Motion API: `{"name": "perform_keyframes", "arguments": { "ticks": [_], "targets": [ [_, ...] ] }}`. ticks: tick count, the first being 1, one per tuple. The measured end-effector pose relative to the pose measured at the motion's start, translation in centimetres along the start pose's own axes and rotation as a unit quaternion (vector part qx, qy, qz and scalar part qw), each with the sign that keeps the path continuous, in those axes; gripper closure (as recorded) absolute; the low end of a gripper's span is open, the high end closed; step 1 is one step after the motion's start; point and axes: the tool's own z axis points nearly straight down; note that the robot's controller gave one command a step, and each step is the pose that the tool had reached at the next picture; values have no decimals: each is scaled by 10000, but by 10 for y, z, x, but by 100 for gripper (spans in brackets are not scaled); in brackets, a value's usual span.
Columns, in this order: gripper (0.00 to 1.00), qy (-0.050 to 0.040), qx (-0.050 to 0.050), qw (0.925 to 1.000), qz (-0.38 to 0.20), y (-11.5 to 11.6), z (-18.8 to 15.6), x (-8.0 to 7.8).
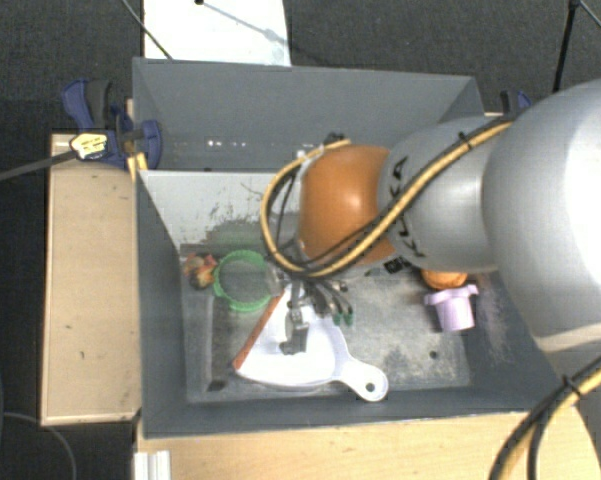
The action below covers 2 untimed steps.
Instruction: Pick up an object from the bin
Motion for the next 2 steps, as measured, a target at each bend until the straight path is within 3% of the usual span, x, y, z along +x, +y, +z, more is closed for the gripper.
{"name": "perform_keyframes", "arguments": {
  "ticks": [1, 2],
  "targets": [
    [0, -26, -9, 9967, 815, 0, 3, 8],
    [0, 18, 3, 9855, 1699, 4, 8, 10]
  ]
}}
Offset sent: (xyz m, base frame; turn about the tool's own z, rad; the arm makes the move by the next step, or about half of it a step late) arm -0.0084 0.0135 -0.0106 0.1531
